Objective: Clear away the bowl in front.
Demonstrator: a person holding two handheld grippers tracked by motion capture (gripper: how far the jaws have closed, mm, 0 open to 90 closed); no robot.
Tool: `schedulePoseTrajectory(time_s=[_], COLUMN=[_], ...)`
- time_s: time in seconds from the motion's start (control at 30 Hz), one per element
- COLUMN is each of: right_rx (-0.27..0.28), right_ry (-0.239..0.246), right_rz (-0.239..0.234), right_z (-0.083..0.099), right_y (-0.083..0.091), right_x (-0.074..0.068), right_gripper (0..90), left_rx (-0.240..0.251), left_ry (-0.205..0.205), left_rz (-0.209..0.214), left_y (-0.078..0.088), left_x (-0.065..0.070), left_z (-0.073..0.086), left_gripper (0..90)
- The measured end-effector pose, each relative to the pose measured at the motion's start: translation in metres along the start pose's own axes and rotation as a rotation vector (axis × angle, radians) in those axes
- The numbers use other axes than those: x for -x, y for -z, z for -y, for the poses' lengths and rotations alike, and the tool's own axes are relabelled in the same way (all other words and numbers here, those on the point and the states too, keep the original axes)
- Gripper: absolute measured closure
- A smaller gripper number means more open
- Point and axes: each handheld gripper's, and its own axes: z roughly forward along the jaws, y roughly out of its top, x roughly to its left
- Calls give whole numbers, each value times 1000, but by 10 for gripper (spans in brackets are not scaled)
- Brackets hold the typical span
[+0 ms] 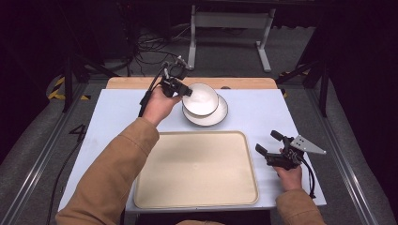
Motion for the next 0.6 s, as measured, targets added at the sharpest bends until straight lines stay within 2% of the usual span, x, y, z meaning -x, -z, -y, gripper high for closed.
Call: schedulePoseTrajectory(time_s=[0.2,0.43,0.6], right_rx=[0,0,0], right_ry=[0,0,0], right_rz=[1,1,1], right_z=[0,0,0], right_y=[0,0,0], right_x=[0,0,0], right_gripper=[38,39,39], left_rx=[0,-8,-16], left_ry=[-30,-52,-82], left_rz=[13,23,31], left_y=[14,22,27], left_x=[2,4,8], left_z=[7,17,23], left_gripper=[823,823,823])
